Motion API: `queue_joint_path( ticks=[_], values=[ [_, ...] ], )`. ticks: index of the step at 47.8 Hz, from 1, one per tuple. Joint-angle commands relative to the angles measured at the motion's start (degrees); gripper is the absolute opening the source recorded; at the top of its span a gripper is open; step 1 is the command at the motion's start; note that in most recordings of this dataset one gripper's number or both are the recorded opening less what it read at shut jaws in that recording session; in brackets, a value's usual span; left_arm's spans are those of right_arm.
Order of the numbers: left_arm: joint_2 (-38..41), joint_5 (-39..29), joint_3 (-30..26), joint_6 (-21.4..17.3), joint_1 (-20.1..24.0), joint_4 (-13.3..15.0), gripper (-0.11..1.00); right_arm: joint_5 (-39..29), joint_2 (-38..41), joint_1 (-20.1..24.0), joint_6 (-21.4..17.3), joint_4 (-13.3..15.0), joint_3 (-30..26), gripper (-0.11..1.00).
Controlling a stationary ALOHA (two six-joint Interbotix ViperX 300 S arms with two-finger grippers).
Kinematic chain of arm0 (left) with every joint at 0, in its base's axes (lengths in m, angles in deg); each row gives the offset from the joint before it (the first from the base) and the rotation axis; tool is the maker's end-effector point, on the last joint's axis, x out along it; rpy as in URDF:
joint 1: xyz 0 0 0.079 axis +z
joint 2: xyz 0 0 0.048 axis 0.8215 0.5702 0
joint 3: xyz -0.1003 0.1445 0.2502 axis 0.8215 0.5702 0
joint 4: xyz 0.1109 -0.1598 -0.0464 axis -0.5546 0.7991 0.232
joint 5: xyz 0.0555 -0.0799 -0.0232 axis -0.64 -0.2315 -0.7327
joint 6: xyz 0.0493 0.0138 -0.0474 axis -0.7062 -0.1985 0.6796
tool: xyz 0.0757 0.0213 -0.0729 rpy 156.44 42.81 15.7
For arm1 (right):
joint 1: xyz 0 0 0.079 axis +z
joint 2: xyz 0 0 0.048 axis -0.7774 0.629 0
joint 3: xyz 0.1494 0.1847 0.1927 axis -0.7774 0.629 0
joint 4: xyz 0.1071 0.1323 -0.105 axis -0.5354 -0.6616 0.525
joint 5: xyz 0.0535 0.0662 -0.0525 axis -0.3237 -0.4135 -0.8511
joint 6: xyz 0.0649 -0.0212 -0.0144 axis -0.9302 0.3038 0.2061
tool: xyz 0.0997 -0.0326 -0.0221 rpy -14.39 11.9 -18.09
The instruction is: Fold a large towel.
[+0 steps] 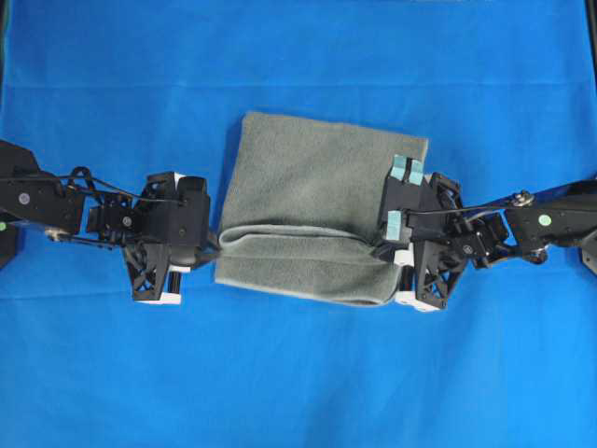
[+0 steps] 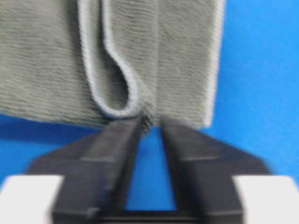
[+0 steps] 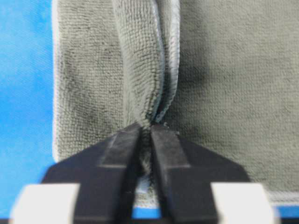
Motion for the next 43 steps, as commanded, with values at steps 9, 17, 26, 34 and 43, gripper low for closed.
queue_joint_path(
  ticks=[9, 17, 26, 34, 43],
  values=[
    [-1.7, -0.2, -1.8, 0.0, -3.7, 0.0, 0.8, -0.7, -0.4, 5.1, 0.0, -0.2, -2.4, 0.66],
    [-4.6, -0.9, -1.1, 0.5, -8.6, 0.0, 0.77, -0.8, -1.2, 10.7, -0.1, -0.2, -4.0, 0.57],
    [-10.2, -4.0, -0.7, 2.4, -11.3, 0.0, 0.75, -2.0, -4.7, 13.3, -0.1, -0.2, -5.4, 0.57],
    [-16.3, -6.4, -0.4, 1.9, -10.8, 0.0, 0.75, -5.3, -10.6, 13.4, 0.1, 0.5, -5.7, 0.57],
    [-24.3, -7.1, 0.1, 1.6, -7.9, -0.1, 0.74, -11.4, -20.2, 13.2, 0.0, 5.3, -5.6, 0.57]
  ],
)
